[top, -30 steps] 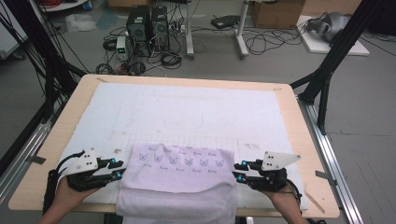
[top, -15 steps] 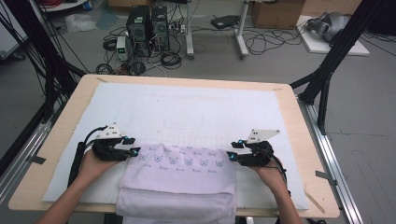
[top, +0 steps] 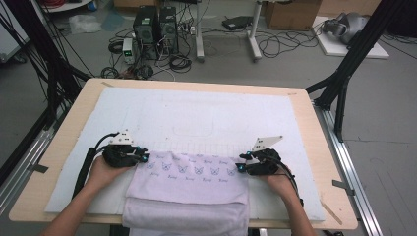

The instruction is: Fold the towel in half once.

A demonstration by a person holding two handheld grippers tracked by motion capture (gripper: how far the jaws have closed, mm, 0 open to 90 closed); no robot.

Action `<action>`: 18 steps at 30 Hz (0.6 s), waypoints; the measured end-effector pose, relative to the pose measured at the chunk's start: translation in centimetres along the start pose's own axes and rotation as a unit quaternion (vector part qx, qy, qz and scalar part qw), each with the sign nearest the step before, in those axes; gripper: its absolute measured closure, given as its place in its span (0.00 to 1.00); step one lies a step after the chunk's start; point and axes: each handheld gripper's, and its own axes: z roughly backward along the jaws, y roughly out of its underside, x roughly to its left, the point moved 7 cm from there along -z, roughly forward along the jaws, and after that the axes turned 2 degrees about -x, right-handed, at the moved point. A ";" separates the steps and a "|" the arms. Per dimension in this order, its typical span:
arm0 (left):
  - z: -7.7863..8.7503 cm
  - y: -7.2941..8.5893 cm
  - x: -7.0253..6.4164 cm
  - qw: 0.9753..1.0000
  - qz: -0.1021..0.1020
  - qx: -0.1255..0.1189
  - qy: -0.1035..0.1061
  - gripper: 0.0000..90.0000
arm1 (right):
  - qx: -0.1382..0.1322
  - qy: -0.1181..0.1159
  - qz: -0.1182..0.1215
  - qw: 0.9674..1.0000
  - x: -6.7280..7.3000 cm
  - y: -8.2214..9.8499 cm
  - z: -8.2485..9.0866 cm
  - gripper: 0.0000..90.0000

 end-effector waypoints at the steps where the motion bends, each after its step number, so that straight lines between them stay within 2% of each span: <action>1: 0.0 0.0 0.0 1.000 -0.001 0.000 0.000 0.90 | 0.000 -0.010 0.000 1.000 0.2 0.0 0.0 0.78; 3: 0.2 -0.1 0.0 1.000 -0.003 0.003 -0.006 0.94 | 0.003 -0.020 0.003 1.000 0.5 -0.1 0.0 0.90; 4: 0.3 -0.1 0.0 1.000 -0.004 0.003 -0.011 0.94 | 0.005 -0.019 0.013 1.000 0.6 -0.2 0.0 0.92; 6: 0.5 -0.3 0.1 1.000 -0.005 0.000 -0.024 0.95 | 0.010 -0.002 0.027 1.000 0.5 -0.4 0.1 0.94; 7: 0.7 -0.4 0.3 1.000 -0.002 -0.005 -0.029 0.95 | 0.006 0.012 0.026 1.000 0.1 -0.7 0.3 0.95; 10: 1.2 -1.2 1.3 0.998 0.007 -0.017 -0.056 0.96 | -0.005 0.027 0.014 1.000 -1.0 -1.4 0.6 0.95; 14: 1.5 -3.3 2.5 0.995 0.002 -0.035 -0.090 0.96 | -0.017 0.049 0.011 0.999 -2.5 -3.1 0.8 0.95; 18: 1.2 -5.9 4.8 0.992 0.010 -0.045 -0.114 0.96 | -0.025 0.070 0.009 0.997 -4.6 -5.1 1.2 0.95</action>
